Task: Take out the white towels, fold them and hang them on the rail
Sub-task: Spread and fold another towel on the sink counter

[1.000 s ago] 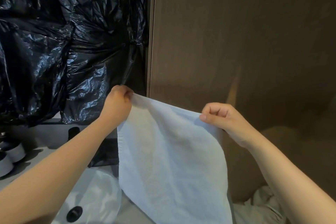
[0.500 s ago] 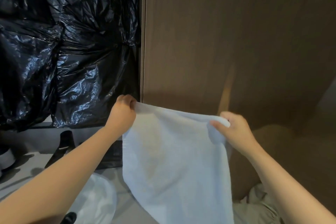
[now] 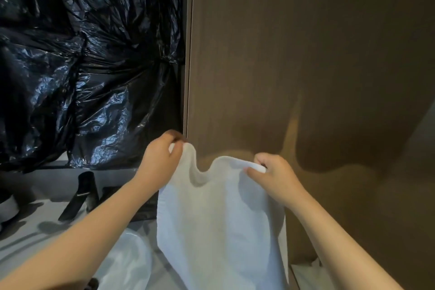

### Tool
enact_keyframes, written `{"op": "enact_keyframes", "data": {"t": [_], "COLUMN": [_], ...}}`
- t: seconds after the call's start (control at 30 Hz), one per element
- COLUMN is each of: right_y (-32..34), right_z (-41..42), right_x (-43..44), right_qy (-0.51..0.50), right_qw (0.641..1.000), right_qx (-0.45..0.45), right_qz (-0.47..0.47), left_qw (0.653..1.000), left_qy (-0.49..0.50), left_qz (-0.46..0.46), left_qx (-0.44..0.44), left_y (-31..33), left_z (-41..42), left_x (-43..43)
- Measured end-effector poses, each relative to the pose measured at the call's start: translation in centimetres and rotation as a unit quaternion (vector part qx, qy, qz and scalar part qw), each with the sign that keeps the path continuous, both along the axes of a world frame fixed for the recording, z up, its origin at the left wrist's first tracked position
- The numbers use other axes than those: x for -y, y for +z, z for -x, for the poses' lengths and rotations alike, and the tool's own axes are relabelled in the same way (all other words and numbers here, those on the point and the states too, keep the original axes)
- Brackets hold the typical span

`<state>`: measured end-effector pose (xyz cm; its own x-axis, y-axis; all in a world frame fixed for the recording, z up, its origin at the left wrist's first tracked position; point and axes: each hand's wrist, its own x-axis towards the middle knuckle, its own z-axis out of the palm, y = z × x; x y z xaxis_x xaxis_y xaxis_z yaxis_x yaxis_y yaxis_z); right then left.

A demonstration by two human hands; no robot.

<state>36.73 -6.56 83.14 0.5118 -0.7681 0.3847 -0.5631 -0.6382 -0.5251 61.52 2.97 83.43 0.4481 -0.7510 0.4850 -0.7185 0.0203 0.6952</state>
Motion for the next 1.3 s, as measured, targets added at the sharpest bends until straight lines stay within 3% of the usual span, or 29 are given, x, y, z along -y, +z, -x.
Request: {"op": "enact_keyframes", "data": {"t": [0.23, 0.33, 0.57, 0.87, 1.3], "right_y": [1.2, 1.5, 2.1, 1.4, 3.7], "right_z": [-1.5, -2.2, -1.9, 2.0, 4.9], "right_x": [-2.2, -2.9, -3.2, -2.1, -0.8], "right_qy": [0.073, 0.096, 0.156, 0.177, 0.133], "right_qw": [0.986, 0.983, 0.974, 0.972, 0.975], "right_qx": [0.147, 0.149, 0.144, 0.111, 0.169], "right_qz": [-0.031, -0.035, -0.076, -0.105, -0.050], "left_qw": [0.985, 0.973, 0.970, 0.987, 0.998], "left_qy": [-0.168, -0.219, -0.239, -0.147, 0.048], "left_qz": [-0.031, -0.072, -0.045, -0.058, 0.045], "left_qx": [0.013, -0.014, -0.032, -0.001, -0.004], "left_y": [1.1, 0.6, 0.9, 1.9, 3.3], "left_z": [3.8, 4.7, 4.1, 0.9, -1.7], "left_x": [-2.2, -2.1, -2.6, -3.2, -1.5]}}
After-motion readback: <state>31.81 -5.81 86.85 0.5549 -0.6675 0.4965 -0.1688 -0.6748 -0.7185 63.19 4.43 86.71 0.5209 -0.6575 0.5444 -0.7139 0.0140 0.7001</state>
